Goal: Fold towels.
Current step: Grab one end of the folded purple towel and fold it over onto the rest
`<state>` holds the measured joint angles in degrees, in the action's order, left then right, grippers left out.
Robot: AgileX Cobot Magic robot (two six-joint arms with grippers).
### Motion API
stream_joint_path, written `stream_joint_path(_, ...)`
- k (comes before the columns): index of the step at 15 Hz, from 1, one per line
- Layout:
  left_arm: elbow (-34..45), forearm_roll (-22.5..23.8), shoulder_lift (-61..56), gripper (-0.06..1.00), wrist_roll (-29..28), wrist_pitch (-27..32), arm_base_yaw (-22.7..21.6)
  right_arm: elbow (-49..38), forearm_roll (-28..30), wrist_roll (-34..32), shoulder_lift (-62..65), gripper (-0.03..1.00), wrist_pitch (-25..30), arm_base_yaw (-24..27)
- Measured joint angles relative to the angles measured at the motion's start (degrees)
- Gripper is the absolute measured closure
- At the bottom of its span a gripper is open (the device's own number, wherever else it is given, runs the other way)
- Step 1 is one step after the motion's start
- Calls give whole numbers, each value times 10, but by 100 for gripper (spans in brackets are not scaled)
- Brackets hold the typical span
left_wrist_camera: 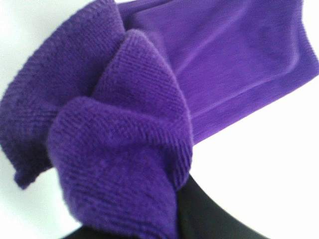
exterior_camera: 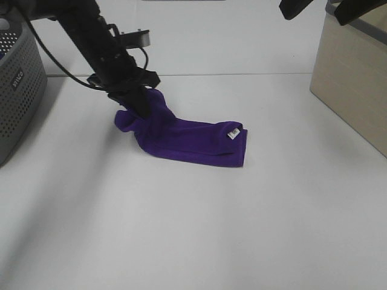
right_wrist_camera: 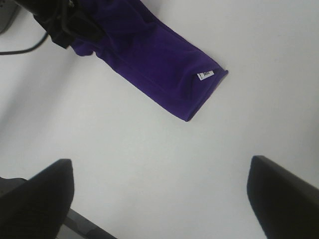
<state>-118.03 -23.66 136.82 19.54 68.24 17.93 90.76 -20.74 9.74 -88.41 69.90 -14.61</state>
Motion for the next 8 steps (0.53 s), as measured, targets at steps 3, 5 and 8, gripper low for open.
stream_joint_path(3, -40, -6, 24, 90, -2, -14, 45, 0, 0, 0, 7, 6, 0, 0)
stream_joint_path(5, -84, -7, 48, 90, -18, -13, 66, 0, 0, 0, 7, 6, 0, 0)
stream_joint_path(8, -140, -9, 90, 88, -47, -6, 84, 0, 0, 0, 7, 6, 0, 0)
